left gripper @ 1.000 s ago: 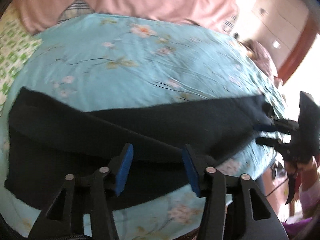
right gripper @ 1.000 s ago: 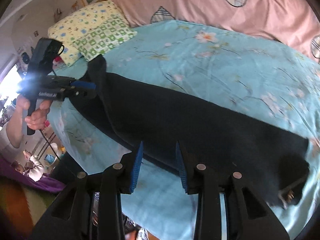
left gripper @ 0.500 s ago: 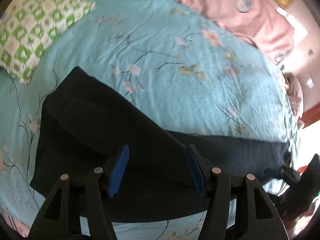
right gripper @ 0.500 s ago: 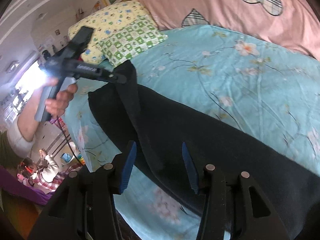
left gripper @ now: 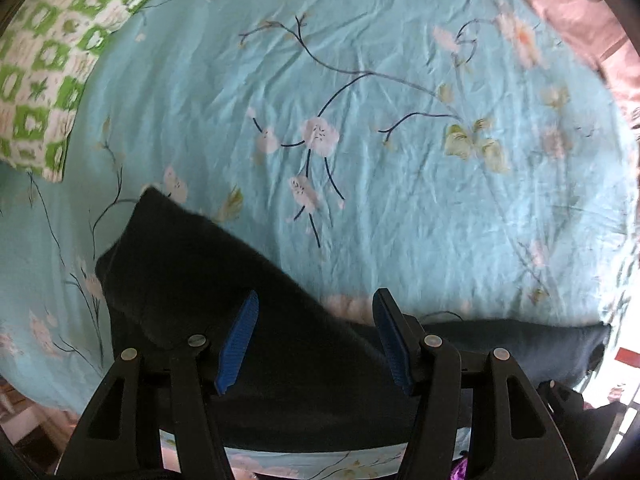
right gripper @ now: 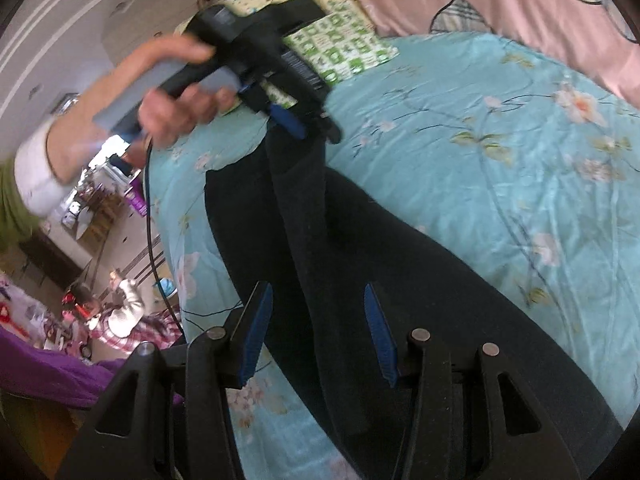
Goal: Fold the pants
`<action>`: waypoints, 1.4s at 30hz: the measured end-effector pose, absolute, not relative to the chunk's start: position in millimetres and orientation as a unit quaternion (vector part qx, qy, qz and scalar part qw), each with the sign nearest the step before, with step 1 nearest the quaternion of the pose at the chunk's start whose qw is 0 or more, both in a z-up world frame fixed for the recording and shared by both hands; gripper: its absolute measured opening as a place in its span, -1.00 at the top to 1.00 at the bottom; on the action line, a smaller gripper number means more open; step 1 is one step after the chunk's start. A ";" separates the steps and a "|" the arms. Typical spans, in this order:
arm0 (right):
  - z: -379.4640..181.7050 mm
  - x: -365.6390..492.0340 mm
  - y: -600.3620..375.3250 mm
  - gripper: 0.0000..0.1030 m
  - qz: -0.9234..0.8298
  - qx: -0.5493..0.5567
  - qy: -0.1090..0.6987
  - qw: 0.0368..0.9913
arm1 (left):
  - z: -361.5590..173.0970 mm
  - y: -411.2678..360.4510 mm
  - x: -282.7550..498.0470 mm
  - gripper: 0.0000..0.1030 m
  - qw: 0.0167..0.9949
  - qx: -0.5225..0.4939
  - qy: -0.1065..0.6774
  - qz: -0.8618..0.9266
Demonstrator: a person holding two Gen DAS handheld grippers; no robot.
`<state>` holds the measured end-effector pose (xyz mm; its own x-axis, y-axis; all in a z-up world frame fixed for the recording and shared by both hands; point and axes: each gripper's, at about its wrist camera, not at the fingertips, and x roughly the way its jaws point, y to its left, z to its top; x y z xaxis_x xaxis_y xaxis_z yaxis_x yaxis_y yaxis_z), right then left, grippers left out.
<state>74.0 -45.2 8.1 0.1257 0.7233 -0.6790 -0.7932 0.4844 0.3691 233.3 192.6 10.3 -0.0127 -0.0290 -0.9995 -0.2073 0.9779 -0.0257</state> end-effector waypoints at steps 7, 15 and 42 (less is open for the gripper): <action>-5.8 80.1 -33.0 0.04 0.518 -0.032 0.445 0.730 | -13.8 194.0 238.8 0.48 0.677 -0.048 0.729 0.091; -3.1 73.0 -21.7 0.86 0.510 -0.069 0.427 0.743 | 18.8 212.1 187.2 0.93 0.754 -0.090 0.647 0.073; 13.5 20.2 -9.5 0.87 0.508 -0.173 0.362 0.762 | 10.6 286.2 -4.5 0.93 0.838 -0.372 0.396 0.054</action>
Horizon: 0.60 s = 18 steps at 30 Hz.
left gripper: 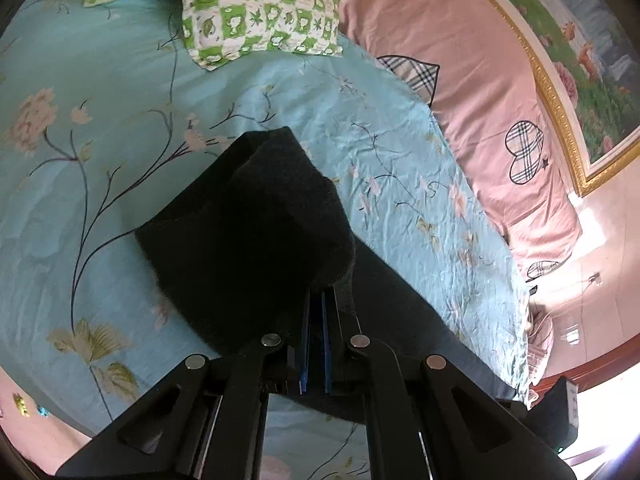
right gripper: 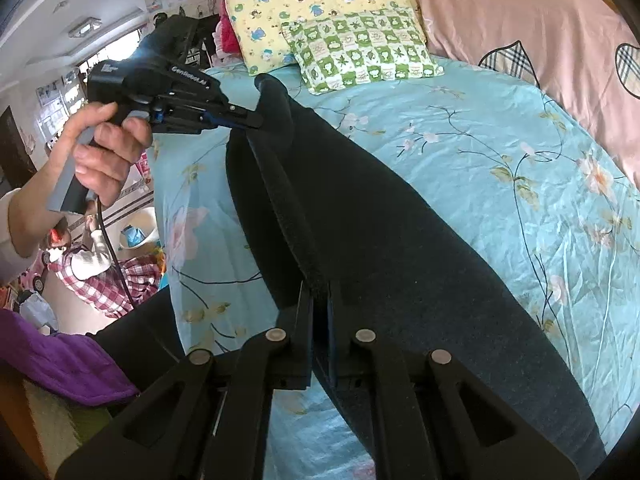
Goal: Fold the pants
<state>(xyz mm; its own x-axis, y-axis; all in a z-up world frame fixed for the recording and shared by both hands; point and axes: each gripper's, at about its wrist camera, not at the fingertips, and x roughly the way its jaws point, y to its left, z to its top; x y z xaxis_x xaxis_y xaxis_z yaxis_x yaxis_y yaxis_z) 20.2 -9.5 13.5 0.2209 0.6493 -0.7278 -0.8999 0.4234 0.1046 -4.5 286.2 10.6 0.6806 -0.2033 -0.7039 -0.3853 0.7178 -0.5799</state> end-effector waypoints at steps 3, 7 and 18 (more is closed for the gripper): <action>12.1 20.1 -9.8 0.87 0.510 -0.176 0.365 0.758 | 1.0 288.0 -12.1 0.93 0.835 -0.376 0.399 0.058; 9.8 16.0 -7.9 0.88 0.512 -0.190 0.363 0.755 | -7.6 288.1 -20.2 0.93 0.833 -0.378 0.400 0.061; -1.0 19.9 -0.4 0.80 0.515 -0.207 0.402 0.728 | -28.6 291.4 -34.6 0.92 0.821 -0.389 0.413 0.060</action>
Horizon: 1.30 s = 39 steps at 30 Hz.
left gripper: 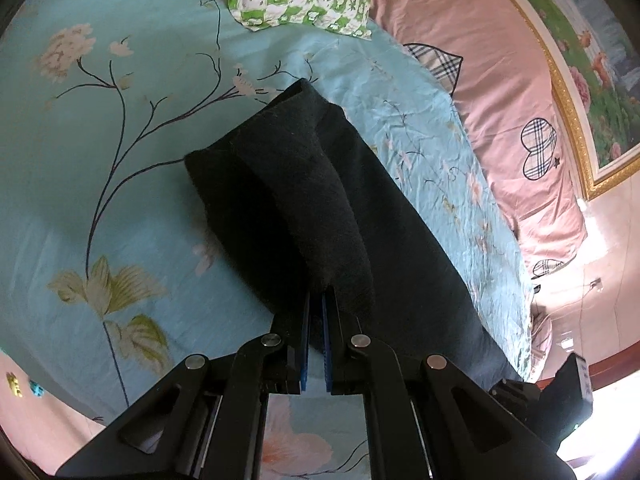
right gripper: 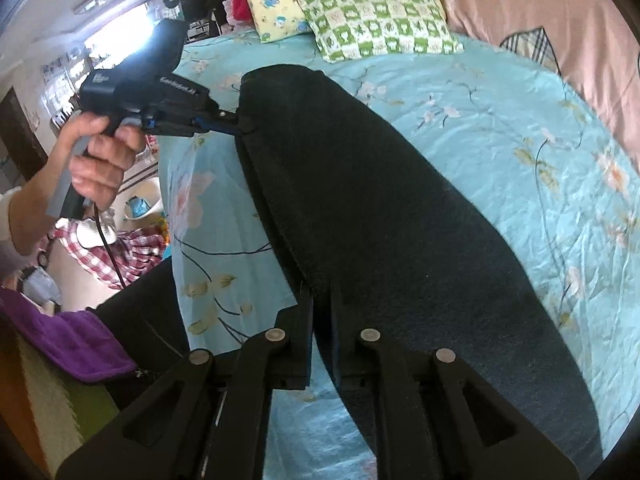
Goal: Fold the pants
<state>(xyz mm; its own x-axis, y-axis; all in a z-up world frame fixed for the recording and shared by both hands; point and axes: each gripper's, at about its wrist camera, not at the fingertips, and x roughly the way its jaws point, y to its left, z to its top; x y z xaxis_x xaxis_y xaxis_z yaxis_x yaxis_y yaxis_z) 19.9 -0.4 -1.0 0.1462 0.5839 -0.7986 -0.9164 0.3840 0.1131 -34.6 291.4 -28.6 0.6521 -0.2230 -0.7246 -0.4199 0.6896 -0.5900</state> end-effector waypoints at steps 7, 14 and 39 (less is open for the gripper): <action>2.0 23.7 -3.2 0.69 0.517 -0.184 0.418 0.724 | -15.7 289.4 -39.7 0.92 0.826 -0.372 0.417 0.071; 16.6 28.7 -8.5 0.69 0.524 -0.144 0.416 0.729 | -0.8 295.7 -41.2 0.91 0.827 -0.369 0.413 0.095; -4.9 172.0 26.0 0.51 0.413 -0.022 0.514 0.751 | -20.5 328.1 -24.1 -0.14 0.785 -0.404 0.436 0.175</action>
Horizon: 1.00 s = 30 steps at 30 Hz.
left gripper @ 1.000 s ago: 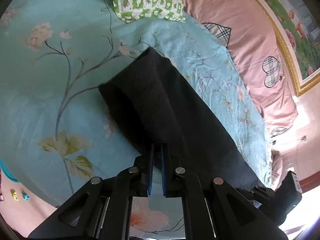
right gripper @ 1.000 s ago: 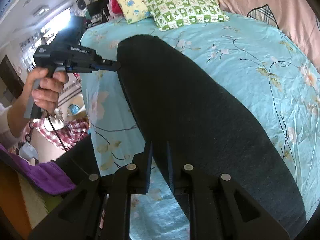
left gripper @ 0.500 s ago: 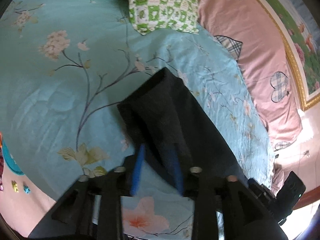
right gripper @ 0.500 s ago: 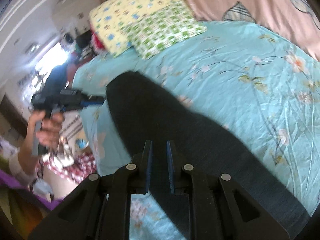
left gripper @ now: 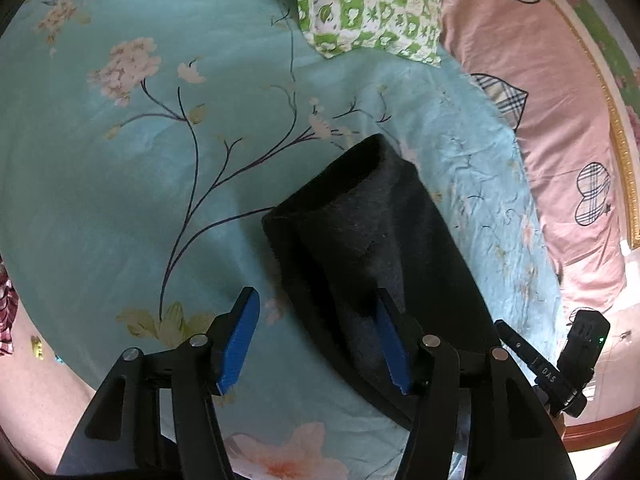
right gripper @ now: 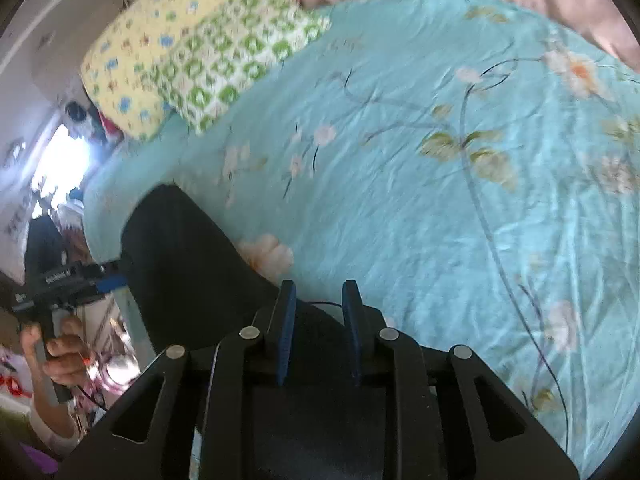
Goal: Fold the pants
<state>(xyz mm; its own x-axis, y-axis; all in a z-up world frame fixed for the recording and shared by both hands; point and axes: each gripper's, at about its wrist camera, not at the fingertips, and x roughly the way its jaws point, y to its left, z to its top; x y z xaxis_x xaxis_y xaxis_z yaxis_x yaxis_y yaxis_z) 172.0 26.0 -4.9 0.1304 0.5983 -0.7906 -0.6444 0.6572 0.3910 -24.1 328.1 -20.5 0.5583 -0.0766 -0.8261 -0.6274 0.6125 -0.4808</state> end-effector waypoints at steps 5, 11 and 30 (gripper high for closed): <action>-21.2 170.8 42.2 0.22 0.430 -0.067 0.536 0.723 | -32.5 332.3 -20.8 -0.14 0.778 -0.413 0.440 0.173; -26.6 164.1 59.0 0.04 0.452 -0.136 0.547 0.691 | -35.9 334.1 -14.3 -0.15 0.790 -0.403 0.431 0.165; 51.5 120.7 52.9 0.80 0.379 -0.180 0.381 0.824 | 30.0 314.4 -39.0 0.67 0.883 -0.325 0.329 0.084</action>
